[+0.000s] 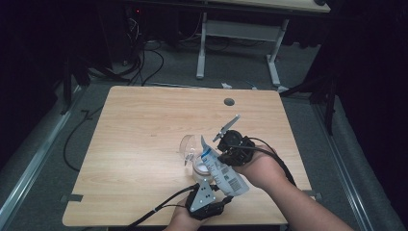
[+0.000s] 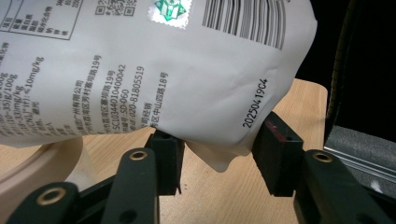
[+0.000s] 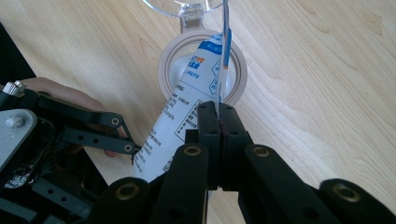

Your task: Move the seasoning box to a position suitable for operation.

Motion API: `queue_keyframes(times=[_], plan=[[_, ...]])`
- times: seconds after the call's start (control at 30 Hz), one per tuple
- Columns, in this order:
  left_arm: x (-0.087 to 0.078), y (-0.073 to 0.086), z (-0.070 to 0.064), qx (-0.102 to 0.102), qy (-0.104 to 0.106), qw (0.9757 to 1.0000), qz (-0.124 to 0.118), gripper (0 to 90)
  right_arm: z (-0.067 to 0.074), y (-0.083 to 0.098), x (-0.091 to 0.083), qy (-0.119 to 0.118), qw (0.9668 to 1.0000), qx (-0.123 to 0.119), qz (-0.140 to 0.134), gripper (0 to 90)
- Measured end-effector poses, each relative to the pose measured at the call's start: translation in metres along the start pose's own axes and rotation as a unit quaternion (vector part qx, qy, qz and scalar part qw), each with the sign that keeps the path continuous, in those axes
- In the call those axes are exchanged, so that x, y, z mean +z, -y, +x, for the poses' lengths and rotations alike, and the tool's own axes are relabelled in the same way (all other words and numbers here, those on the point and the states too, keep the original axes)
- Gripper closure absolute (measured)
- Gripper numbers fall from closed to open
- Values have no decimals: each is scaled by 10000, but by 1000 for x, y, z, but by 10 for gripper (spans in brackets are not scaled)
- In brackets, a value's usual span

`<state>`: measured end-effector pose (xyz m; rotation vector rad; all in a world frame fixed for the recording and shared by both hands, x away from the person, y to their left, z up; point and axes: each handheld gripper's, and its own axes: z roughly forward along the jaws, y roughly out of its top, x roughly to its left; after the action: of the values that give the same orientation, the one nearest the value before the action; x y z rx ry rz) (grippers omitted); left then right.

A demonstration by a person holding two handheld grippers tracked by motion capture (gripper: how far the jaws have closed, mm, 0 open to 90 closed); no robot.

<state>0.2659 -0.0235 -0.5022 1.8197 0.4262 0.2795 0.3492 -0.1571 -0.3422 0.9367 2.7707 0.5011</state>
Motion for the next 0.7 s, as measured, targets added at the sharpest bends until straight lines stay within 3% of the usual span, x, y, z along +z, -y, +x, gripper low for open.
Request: queue_keyframes(times=[0.4,0.7], plan=[[-1,1,-1,53,36,10000,39,465,-2,0,-2,37,10000,61,-25,900],[-3,2,0,54,37,10000,40,460,-2,0,-2,66,10000,71,-24,900]])
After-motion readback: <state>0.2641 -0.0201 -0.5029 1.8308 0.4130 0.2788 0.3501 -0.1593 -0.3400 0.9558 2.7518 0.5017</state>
